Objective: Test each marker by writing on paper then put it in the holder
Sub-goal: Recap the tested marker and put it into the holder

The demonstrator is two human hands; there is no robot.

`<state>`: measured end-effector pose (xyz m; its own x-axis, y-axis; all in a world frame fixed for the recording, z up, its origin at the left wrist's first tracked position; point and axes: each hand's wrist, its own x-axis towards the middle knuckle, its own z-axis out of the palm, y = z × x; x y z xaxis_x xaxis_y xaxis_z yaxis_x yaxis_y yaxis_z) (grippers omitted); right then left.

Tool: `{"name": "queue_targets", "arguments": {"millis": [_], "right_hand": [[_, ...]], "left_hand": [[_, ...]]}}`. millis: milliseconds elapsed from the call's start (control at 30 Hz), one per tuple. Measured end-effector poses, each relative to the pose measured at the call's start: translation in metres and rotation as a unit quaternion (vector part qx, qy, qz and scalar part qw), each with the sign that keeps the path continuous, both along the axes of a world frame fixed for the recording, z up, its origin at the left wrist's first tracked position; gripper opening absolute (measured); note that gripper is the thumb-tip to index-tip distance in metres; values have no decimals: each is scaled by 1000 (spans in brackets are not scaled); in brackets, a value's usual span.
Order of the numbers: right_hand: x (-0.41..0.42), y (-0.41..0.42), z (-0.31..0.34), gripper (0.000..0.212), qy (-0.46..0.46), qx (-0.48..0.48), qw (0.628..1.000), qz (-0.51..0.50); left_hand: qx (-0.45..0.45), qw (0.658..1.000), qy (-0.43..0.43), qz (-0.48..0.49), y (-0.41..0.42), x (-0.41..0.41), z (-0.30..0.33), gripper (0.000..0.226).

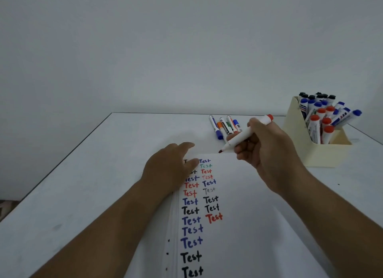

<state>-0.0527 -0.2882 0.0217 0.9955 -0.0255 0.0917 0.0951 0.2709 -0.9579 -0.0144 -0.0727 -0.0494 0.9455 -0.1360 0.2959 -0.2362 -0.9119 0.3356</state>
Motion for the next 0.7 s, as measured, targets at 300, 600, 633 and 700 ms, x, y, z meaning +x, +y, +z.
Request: {"name": "queue_targets", "arguments": {"millis": [300, 600, 633, 700], "right_hand": [[-74, 14, -31, 20, -8, -216, 969, 117], [-81, 11, -48, 10, -42, -322, 938, 121], [-80, 12, -49, 10, -43, -321, 939, 119], [-81, 12, -49, 9, -45, -325, 938, 114]], "left_hand": [[23, 999, -13, -29, 2, 14, -10, 41], [5, 1000, -4, -27, 2, 15, -10, 39], [2, 1000, -3, -27, 3, 15, -11, 38], [2, 1000, -8, -28, 3, 16, -12, 38]]}}
